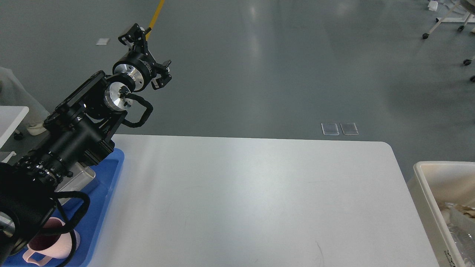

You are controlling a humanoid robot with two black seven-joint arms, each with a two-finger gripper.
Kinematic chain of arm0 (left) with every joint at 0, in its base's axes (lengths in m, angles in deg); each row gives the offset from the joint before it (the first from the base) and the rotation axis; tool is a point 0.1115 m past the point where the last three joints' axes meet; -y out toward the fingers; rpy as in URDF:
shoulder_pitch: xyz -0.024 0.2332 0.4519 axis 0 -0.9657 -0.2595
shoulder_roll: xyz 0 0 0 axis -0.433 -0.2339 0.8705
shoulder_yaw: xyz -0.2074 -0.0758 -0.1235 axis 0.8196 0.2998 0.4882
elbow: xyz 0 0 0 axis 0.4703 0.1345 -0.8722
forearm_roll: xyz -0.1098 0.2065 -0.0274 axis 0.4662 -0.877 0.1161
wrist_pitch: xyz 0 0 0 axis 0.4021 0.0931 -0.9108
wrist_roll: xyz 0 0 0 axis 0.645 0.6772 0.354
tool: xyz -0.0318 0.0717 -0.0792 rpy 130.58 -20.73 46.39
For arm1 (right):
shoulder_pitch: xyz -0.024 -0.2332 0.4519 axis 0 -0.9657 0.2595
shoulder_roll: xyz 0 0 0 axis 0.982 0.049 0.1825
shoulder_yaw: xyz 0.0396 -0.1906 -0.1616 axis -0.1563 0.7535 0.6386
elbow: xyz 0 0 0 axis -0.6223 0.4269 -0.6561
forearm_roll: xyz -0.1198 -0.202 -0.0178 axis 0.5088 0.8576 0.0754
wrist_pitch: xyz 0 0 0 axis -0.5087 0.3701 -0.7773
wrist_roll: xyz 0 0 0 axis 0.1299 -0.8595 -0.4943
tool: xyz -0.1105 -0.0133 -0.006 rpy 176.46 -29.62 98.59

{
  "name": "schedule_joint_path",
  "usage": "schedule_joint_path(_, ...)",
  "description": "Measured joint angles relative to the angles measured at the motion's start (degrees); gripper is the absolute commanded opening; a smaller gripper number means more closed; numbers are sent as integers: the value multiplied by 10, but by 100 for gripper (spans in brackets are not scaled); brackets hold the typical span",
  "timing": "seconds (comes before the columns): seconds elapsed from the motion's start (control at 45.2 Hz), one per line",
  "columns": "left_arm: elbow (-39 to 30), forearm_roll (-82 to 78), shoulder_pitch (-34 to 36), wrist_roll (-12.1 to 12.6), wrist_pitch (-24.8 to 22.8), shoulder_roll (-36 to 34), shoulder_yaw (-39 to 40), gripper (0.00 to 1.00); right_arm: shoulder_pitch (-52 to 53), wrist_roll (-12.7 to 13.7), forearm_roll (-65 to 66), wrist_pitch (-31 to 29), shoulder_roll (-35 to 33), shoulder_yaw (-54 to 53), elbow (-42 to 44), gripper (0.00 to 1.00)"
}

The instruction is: Tidy desktop

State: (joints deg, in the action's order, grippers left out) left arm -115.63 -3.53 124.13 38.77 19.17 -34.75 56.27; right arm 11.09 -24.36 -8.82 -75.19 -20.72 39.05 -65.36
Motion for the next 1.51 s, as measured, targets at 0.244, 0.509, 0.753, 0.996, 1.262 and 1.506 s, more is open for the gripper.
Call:
schedule_joint_path(0.244,0,0,1,0,0,1,1,98,8,0,1,0,70,-6,112,100)
schedule_joint_path(0.509,-1,13,1,0,-25,2,8,98,114,1,1,18,117,-32,137,100)
schedule_joint_path(0.753,-1,71,0,-19,-64,-1,2,98,228,1,0,62,203,-98,135,100)
schedule_joint_path(0.996,-1,79,-22,-21,-106,-18,7,98,300,0,-1,37,280,-174,129,100)
schedule_joint_path(1.262,-1,98,-60,-22,-125,-28,16,98,321,-9,-1,-46,360,-233,128,100)
schedule_joint_path(1.506,-1,102,-85,-23,-126,-25,56,98,327,-52,-1,-55,414,-248,129,100)
